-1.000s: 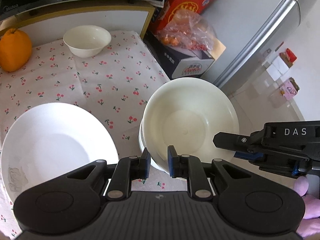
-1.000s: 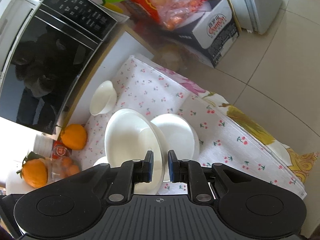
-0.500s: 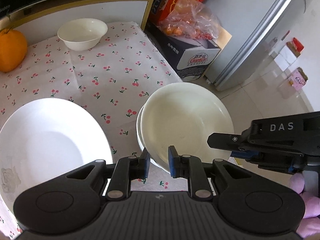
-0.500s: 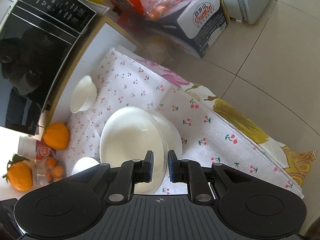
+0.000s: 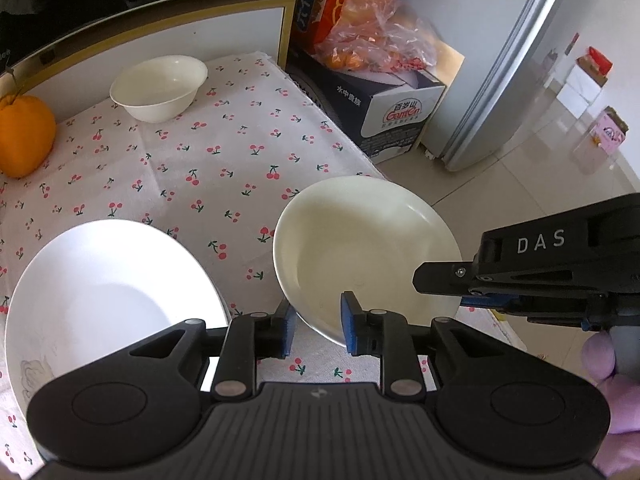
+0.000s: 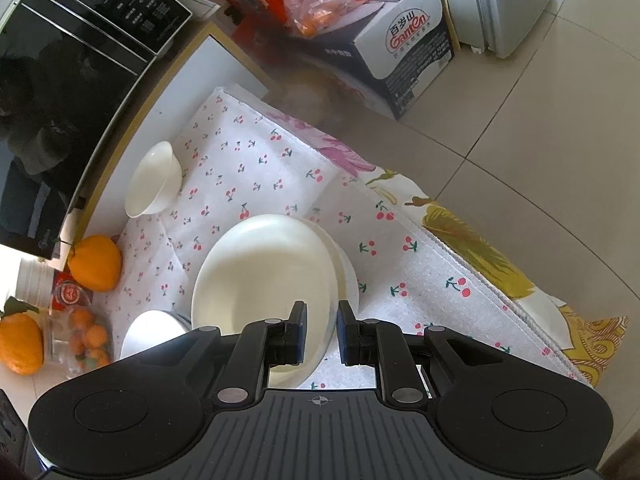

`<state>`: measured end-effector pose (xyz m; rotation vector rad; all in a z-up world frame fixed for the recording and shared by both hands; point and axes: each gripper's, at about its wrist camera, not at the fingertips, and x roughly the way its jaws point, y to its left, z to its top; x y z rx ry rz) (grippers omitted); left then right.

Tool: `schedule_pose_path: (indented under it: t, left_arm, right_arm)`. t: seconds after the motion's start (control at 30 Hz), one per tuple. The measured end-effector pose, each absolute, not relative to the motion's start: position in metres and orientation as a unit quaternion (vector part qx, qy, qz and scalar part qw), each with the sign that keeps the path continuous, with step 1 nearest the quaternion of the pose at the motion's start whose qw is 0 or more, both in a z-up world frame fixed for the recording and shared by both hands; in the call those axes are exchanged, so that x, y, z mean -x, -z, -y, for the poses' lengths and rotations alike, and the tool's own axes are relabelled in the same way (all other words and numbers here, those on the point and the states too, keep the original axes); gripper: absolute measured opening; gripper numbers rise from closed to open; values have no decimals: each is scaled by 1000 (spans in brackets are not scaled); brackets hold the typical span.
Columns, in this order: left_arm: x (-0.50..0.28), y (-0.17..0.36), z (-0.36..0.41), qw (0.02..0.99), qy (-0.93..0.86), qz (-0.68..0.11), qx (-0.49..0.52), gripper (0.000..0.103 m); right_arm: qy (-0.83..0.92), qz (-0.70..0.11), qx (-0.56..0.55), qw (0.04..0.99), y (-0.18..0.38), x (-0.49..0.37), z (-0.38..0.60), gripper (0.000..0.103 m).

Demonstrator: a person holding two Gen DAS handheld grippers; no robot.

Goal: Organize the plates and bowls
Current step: 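Carry the cream bowl with both grippers beside the plate stack, then lower the cream bowl onto the tablecloth and open both grippers, then move both tools to the white bowl beside the microwave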

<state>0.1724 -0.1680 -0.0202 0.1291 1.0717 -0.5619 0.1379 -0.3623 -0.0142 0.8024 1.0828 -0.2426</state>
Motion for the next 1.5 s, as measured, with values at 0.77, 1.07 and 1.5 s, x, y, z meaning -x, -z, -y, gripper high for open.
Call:
schedule_pose_path:
  t: [0.77,1.07,1.5]
  left_arm:
    - [-174,23,169,818,259,-510,-60,38]
    - [-175,16,167,822,260,-503,-53,61]
    - [-184,-1,157,835,251,-489,-28,82]
  right_arm:
    - [112,-500,-391,765,14,-138,370,29]
    - [104,-487,-407,766,7,-137,373,54]
    - [90,-462,-424,774,0,-136,378,66]
